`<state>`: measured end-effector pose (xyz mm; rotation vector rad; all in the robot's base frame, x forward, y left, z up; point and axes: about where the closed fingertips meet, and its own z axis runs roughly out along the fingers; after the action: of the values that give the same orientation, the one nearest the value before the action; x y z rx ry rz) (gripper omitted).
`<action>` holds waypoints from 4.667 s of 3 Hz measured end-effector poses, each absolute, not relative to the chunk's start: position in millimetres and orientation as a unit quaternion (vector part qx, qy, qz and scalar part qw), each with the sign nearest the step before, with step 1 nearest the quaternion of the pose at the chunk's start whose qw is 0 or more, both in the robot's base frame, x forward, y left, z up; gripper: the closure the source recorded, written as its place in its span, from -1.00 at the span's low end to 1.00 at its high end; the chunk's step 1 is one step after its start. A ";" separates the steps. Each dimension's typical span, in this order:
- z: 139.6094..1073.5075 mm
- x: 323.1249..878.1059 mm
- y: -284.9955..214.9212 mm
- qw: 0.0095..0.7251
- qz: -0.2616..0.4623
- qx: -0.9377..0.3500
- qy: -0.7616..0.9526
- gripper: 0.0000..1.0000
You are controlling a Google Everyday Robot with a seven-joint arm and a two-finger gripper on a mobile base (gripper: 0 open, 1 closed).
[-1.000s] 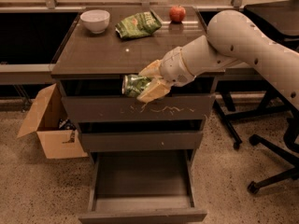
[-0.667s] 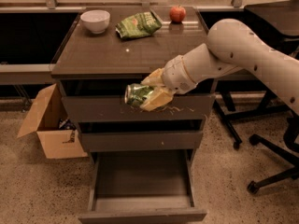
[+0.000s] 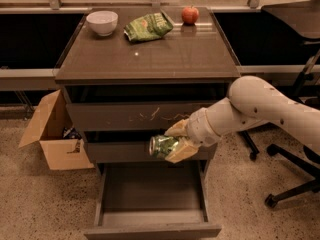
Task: Place green can into bottom drawer
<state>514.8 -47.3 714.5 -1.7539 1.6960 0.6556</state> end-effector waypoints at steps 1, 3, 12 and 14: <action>652.9 500.0 -53.8 0.310 0.263 -0.646 0.646 1.00; 629.2 498.6 -55.0 0.310 0.267 -0.639 0.651 1.00; 279.8 598.1 -97.5 0.327 0.270 -0.626 0.654 0.28; 257.2 612.0 -107.7 0.330 0.255 -0.610 0.674 -0.81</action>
Offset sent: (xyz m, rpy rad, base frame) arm -0.0148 -0.0066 -0.0617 0.0366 0.0228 -0.0227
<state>612.0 -107.7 257.2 -1.5951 1.7639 0.6664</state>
